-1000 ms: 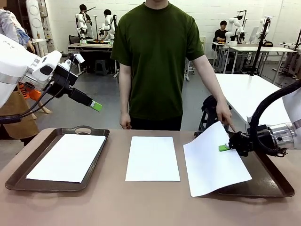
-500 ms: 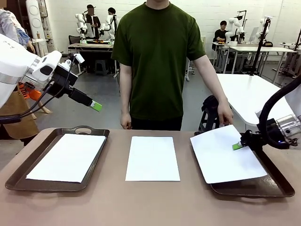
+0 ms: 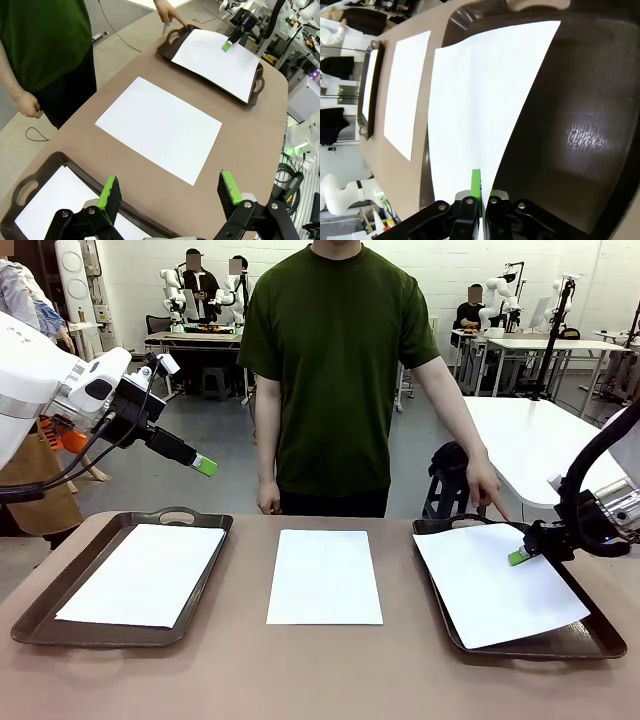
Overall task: Sort the A4 documents.
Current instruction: Place the A4 Paper in the designated Handle tray.
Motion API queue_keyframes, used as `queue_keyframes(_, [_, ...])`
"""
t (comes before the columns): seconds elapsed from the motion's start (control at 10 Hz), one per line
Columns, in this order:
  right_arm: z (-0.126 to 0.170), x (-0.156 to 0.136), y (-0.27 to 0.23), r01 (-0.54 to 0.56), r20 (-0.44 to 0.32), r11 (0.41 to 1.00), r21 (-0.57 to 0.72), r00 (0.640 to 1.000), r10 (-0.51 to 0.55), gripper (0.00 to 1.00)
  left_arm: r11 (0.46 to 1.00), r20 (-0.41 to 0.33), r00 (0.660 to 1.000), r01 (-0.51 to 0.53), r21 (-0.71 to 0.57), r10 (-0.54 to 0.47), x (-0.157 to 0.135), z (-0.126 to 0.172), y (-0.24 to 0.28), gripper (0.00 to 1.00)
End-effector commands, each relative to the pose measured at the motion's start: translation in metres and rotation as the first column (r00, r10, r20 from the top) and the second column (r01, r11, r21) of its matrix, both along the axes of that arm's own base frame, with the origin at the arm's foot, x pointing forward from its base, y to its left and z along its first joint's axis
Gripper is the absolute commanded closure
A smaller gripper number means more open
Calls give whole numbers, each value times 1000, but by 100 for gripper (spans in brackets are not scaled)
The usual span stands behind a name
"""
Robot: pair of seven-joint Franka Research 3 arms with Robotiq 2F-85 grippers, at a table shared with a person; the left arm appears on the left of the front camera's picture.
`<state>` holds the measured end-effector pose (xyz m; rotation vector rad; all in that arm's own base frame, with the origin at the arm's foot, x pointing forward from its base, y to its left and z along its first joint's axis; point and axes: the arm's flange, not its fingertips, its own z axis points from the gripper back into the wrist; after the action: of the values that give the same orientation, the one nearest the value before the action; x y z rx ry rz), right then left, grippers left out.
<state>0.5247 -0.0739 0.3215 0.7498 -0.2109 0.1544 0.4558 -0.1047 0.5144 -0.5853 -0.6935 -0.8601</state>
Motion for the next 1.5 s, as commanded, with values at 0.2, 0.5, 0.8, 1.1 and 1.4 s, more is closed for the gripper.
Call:
queue_keyframes(0.2, [1, -5, -10, 85, -11, 995, -61, 996, -86, 99, 1000, 2, 1000, 1, -1, -1, 0, 0, 1, 0])
queue_keyframes(0.5, [-1, -9, -6, 113, -10, 992, -62, 993, -114, 99, 1000, 2, 1000, 1, -1, -1, 0, 0, 1, 0])
queue_keyframes(0.8, [11, -10, -3, 117, 20, 991, -57, 993, -116, 80, 1000, 2, 1000, 1, -1, -1, 0, 0, 1, 0])
queue_keyframes(1.1, [24, -12, -4, 129, 10, 975, -182, 992, -129, 55, 1000, 2, 1000, 1, -1, -1, 0, 0, 1, 0])
queue_keyframes(1.4, [33, -12, -11, 148, -5, 942, -302, 988, -156, 22, 1000, 2, 1000, 1, -1, -1, 0, 0, 1, 0])
